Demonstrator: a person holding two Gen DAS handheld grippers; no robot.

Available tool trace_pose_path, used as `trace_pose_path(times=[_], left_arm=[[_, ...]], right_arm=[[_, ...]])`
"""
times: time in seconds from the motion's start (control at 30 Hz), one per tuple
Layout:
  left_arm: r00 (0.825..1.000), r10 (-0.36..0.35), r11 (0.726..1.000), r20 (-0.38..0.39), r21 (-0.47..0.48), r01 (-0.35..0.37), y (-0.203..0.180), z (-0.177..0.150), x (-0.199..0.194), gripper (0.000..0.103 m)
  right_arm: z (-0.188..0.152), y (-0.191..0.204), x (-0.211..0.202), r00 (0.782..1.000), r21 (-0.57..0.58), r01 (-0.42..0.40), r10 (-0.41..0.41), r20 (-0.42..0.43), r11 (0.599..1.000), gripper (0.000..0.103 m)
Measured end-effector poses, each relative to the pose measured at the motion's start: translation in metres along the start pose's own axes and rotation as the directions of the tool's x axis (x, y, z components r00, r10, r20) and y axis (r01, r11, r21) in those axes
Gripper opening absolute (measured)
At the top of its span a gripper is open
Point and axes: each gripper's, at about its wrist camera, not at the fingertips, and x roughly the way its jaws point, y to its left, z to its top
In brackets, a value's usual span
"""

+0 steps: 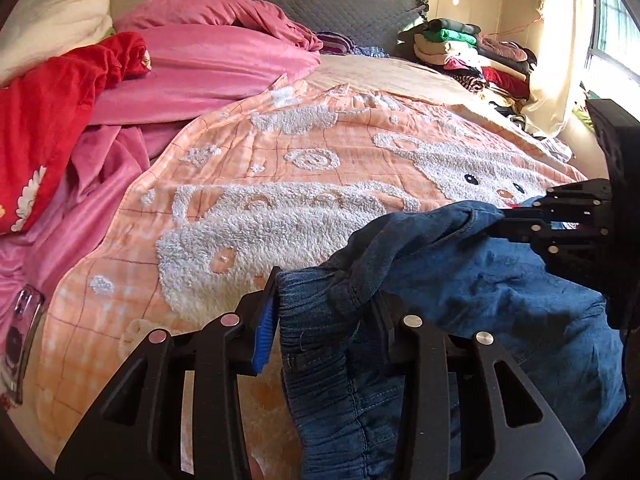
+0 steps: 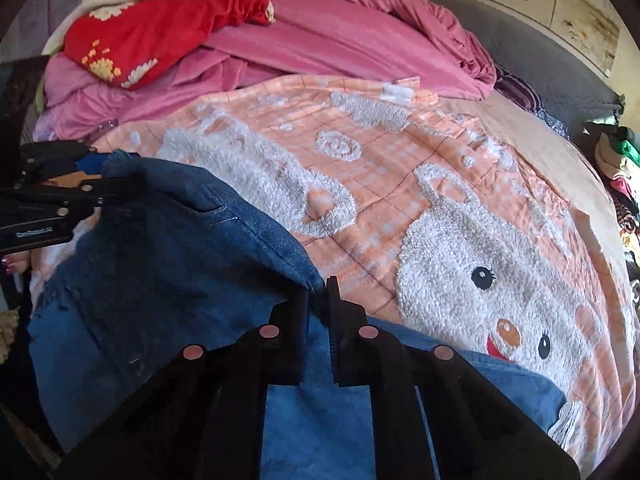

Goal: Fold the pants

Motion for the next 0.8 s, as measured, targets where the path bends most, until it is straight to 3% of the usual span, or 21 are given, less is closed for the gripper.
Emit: trace_pose_path(times=[0.23,0.4,0.8], left_arm=[[0.994,-0.089,0.996,0.068,-0.014,0.091,-0.002,-0.014,-0.041,0.030],[0.990,-0.103,0.994,0.096,0.042,0.099,-0.012,-0.037,-0.073,0.030],[0.991,-0.132,0.991,-0.034,0.004,0.133,-0.006,-0.104,-0.095,0.030]], right_arm=[[-0.036,0.029,-0.070,0.995,0.102,-0.035,0.024,0.100,0.994,0.006],[-0.068,0.063,-0.109,0.986,0.141,-0.085,0.063,0.155,0.986,0.006],[-0.132,0.140,-0.124,0.987,0.141,-0.133,0.118,0.111,0.981,0.006]])
